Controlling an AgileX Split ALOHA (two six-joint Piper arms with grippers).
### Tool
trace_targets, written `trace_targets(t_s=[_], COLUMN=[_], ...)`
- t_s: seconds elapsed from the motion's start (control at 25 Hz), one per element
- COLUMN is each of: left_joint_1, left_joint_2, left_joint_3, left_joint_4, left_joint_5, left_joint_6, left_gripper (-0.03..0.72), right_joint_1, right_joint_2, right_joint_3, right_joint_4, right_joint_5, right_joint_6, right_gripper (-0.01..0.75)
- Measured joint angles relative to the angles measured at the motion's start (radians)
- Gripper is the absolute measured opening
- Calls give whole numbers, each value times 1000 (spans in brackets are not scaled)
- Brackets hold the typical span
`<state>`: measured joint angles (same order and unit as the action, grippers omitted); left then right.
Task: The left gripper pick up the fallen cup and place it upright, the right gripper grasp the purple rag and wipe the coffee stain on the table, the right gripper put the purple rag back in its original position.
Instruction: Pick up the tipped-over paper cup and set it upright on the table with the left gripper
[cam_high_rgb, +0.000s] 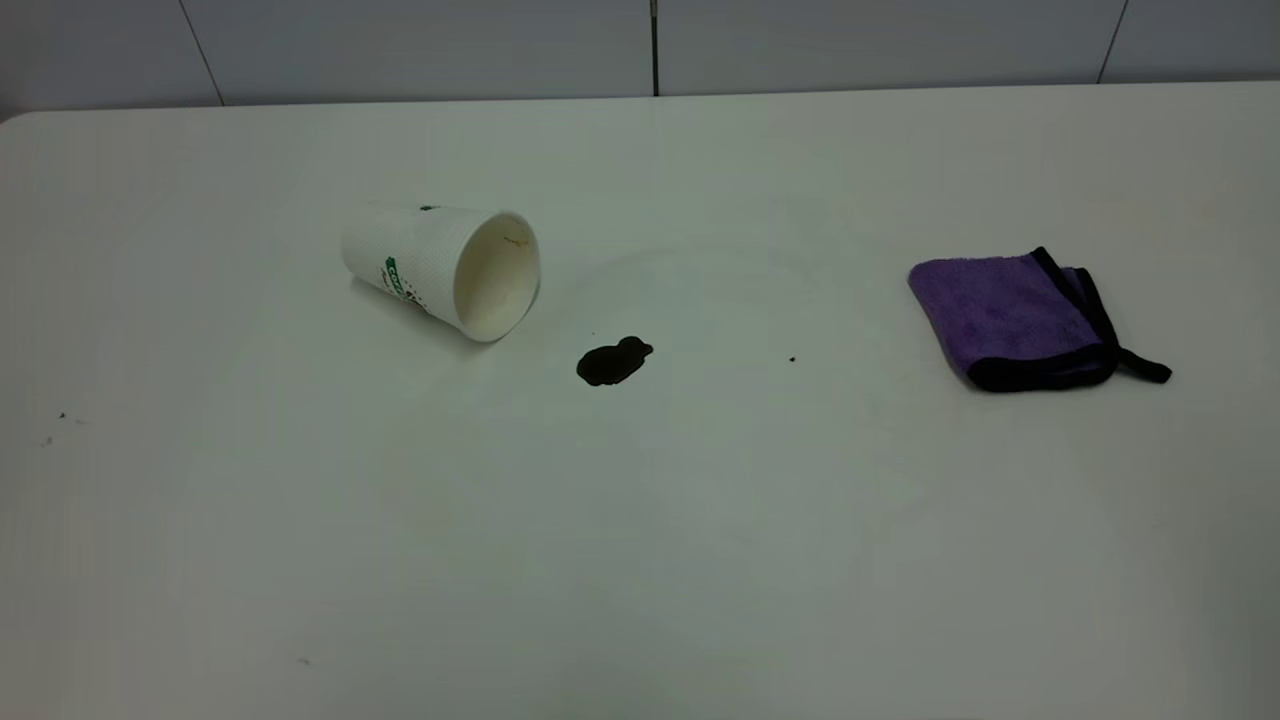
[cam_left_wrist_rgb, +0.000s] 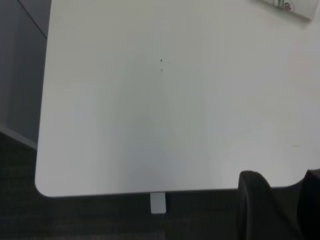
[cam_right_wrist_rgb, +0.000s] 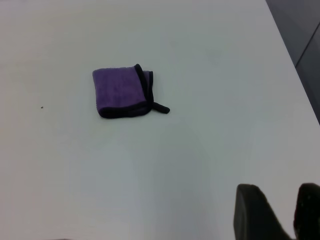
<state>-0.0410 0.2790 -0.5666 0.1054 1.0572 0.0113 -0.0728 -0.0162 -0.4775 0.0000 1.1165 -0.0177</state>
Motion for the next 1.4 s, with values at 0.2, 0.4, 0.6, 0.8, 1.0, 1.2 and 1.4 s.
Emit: trace_targets(t_s=[0.2, 0.4, 0.6, 0.8, 1.0, 1.2, 1.4], left_joint_1=[0, -40, -58, -63, -130, -254, -412], left_joint_2=[333, 615, 826, 1079, 1329, 1536, 1735], left_joint_3=[-119, -248, -339, -435, -572, -702, -829], left_joint_4=[57, 163, 228, 213, 228, 336, 507], left_joint_5=[-123, -210, -294, -382, -402, -402, -358], left_joint_6=[-4, -11, -31, -36, -43, -142, -326], left_gripper=[249, 323, 396, 504, 701, 716, 716], right_joint_1=[0, 0, 0, 0, 0, 0, 0], right_joint_2=[0, 0, 0, 0, 0, 0, 0], right_joint_3=[0, 0, 0, 0, 0, 0, 0], right_joint_4=[0, 0, 0, 0, 0, 0, 0], right_joint_5=[0, 0, 0, 0, 0, 1, 1], right_joint_6=[0, 0, 0, 0, 0, 0, 0], right_gripper=[239, 239, 239, 239, 239, 239, 239])
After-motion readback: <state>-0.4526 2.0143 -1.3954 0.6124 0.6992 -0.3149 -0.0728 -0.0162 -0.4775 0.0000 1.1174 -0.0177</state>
